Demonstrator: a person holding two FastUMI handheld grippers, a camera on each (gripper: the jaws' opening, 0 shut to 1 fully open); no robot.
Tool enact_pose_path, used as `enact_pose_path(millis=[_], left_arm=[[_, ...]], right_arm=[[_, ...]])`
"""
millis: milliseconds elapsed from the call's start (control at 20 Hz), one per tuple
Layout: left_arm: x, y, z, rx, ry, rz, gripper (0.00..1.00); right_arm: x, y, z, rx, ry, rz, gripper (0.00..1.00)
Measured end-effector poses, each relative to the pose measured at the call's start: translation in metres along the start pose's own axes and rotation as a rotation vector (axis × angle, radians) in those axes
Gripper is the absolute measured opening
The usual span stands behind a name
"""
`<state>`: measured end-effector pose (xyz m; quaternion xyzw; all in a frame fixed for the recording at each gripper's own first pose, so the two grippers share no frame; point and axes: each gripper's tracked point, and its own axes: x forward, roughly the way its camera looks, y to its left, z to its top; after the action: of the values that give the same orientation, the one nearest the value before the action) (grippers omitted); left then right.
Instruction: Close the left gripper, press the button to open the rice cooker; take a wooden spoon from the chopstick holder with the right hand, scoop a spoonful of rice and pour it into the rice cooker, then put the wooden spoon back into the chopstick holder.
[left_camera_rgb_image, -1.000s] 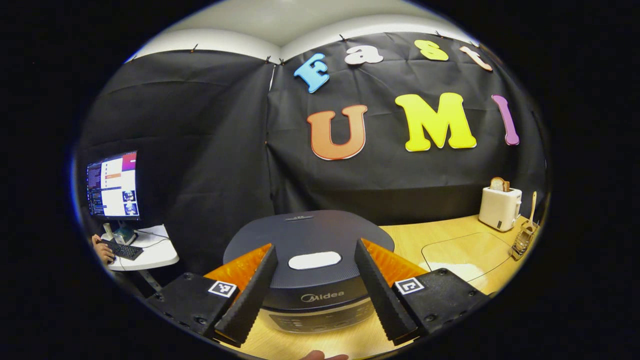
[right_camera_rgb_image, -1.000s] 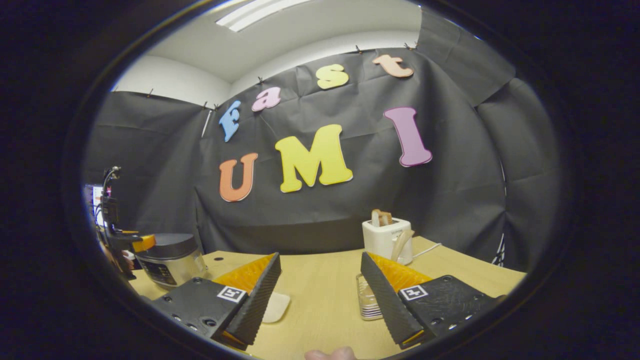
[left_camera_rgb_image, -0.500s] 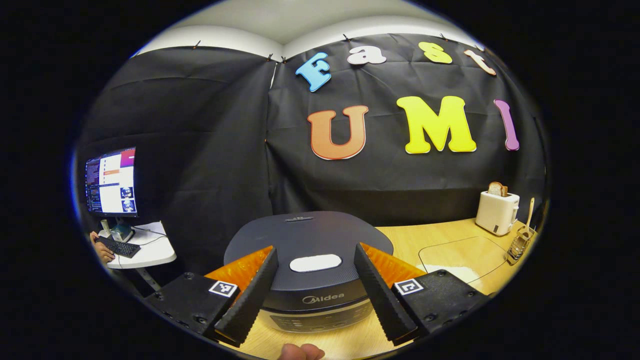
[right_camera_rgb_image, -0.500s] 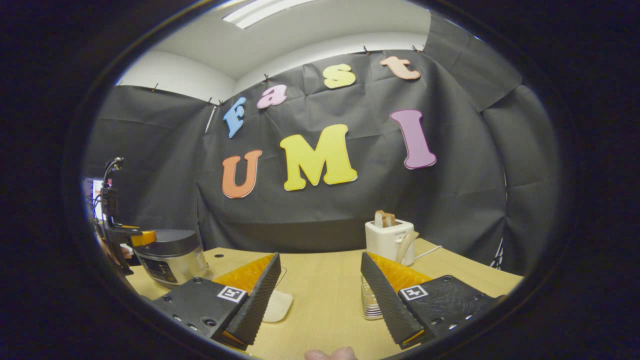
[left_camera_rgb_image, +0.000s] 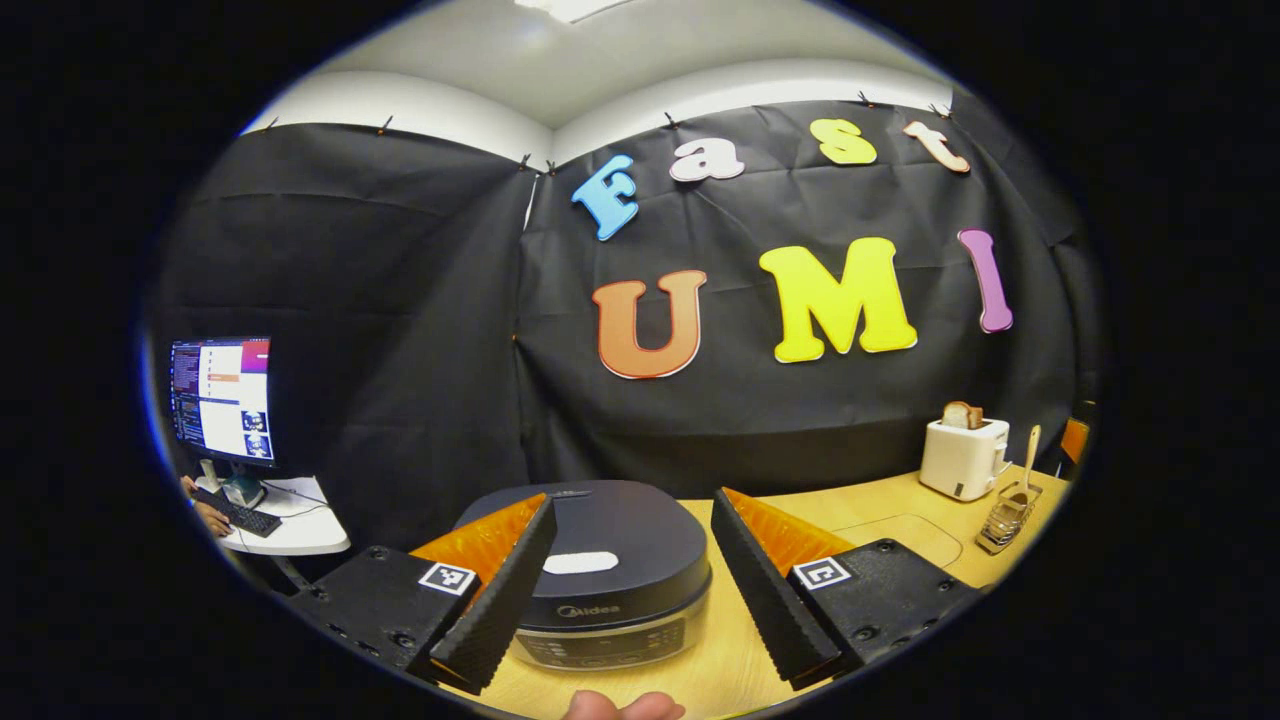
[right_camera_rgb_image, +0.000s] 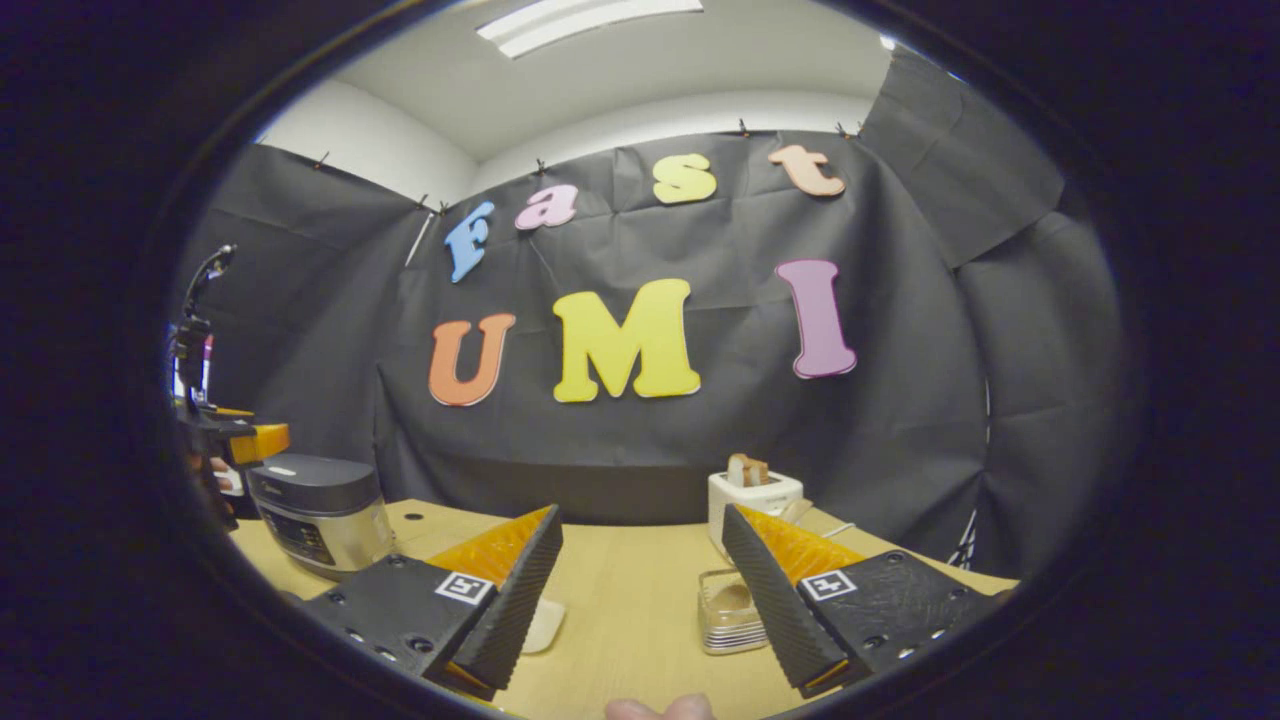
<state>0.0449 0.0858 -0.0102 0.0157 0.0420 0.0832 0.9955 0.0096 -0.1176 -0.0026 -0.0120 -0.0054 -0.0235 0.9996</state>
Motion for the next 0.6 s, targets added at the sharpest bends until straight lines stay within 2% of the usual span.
enact_pose_path(millis=[100,250,300,350,400,600], left_arm=[[-0.013,-0.025,0.01,-0.031,-0.026,-0.064,0.95],[-0.035,-0.053,0.01,-0.062,-0.025,-0.142,0.99],[-0.041,-0.06,0.011,-0.037,-0.028,-0.155,0.94],[-0.047,-0.059,0.013,-0.004,-0.038,-0.147,0.99],[-0.053,-0.062,0.013,0.018,-0.048,-0.143,0.99],[-0.069,-0.103,-0.001,-0.031,-0.015,-0.229,0.99]], right_arm=[[-0.006,0.004,0.003,0.003,0.002,0.001,0.95],[-0.016,0.006,0.011,0.009,-0.013,-0.007,0.95],[-0.019,0.004,0.012,0.001,-0.016,-0.022,0.95],[-0.023,0.004,0.012,-0.007,-0.013,-0.031,0.95],[-0.028,0.006,0.014,-0.008,-0.006,-0.035,0.95],[-0.051,0.012,0.025,-0.021,-0.037,-0.045,0.95]])
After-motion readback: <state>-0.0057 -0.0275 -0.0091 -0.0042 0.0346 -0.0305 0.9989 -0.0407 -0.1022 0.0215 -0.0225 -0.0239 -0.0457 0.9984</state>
